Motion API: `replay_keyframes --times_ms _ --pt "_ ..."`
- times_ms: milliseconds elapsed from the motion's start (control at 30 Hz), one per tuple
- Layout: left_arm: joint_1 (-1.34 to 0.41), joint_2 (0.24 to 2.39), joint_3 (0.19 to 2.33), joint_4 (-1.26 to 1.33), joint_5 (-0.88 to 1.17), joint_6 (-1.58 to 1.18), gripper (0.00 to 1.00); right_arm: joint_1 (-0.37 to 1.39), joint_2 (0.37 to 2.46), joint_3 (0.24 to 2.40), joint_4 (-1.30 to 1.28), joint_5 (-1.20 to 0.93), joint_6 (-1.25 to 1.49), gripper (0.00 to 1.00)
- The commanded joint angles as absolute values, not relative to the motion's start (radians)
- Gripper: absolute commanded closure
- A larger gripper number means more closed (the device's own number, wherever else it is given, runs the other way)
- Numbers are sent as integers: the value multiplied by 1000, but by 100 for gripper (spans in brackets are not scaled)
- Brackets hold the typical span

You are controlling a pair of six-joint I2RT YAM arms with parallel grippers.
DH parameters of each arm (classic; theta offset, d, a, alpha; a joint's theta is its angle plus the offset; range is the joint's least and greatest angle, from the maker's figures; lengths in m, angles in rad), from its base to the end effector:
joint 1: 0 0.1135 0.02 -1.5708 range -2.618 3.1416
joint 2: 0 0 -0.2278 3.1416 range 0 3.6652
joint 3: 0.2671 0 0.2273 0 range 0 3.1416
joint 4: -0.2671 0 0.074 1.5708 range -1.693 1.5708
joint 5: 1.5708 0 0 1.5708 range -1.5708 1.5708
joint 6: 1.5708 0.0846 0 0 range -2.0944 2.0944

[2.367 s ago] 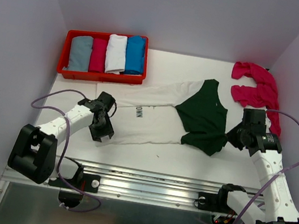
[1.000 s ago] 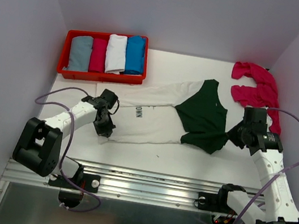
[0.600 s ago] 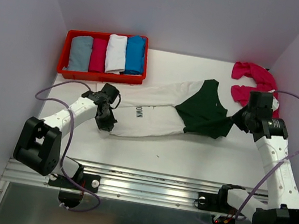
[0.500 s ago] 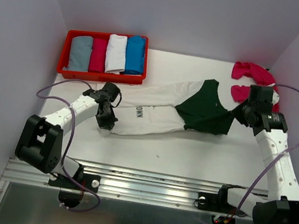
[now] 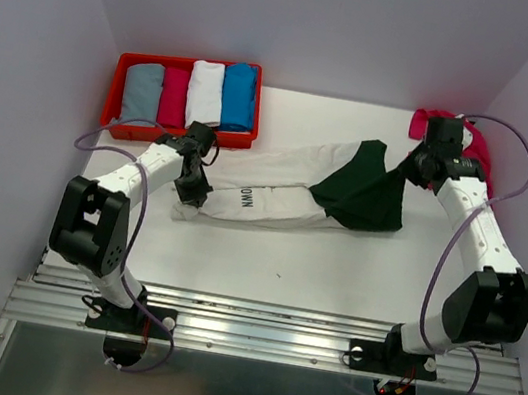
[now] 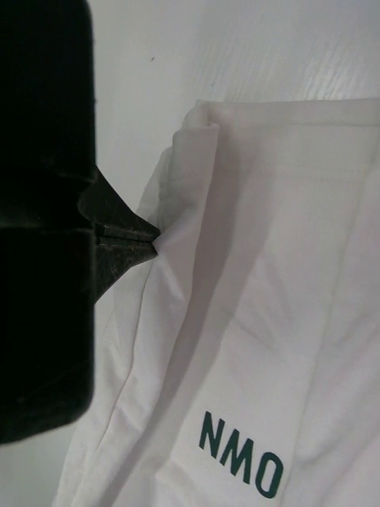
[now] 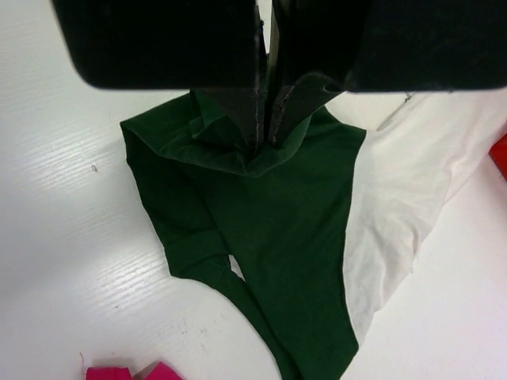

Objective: Roll the t-shirts
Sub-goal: Fold the T-shirt at the center of the board.

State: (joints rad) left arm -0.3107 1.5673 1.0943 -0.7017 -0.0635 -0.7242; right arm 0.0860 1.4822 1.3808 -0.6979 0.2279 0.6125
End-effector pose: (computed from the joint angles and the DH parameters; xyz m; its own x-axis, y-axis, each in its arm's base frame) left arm 0.2900 -0.0875 0.1487 -0.8447 -0.4232 -0.3278 -0.3709 0.9042 -0.2118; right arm 0.3335 0.0096 0.2658 -0.5423 0.5154 -0.6636 0.4706 0.8406 0.2683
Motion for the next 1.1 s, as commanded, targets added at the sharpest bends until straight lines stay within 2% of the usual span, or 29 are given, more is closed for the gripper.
replay_keyframes --times_ms 0,700,833,900,933,967,1033,1067 --pt "-298 1604 1184 -722 -92 -687 100 83 1531 1436 -600 209 583 99" --pt "-222 1729 1262 -701 -80 -618 100 83 1893 1646 -508 152 569 99" --pt "-215 1735 1269 -670 -37 -597 87 83 1933 1667 -477 132 571 99" --pt "-212 1724 1295 -673 -32 -588 75 83 1959 1700 -468 123 558 80" --pt "-210 1718 1307 -676 -34 -584 64 83 1966 1712 -468 118 551 67" --pt "-210 1710 1319 -683 -46 -583 59 83 1968 1720 -471 114 545 54" --pt "-210 1678 1356 -705 -70 -583 52 83 1951 1720 -476 117 534 41" --pt "-210 1663 1365 -713 -105 -584 47 83 1919 1709 -477 123 532 39"
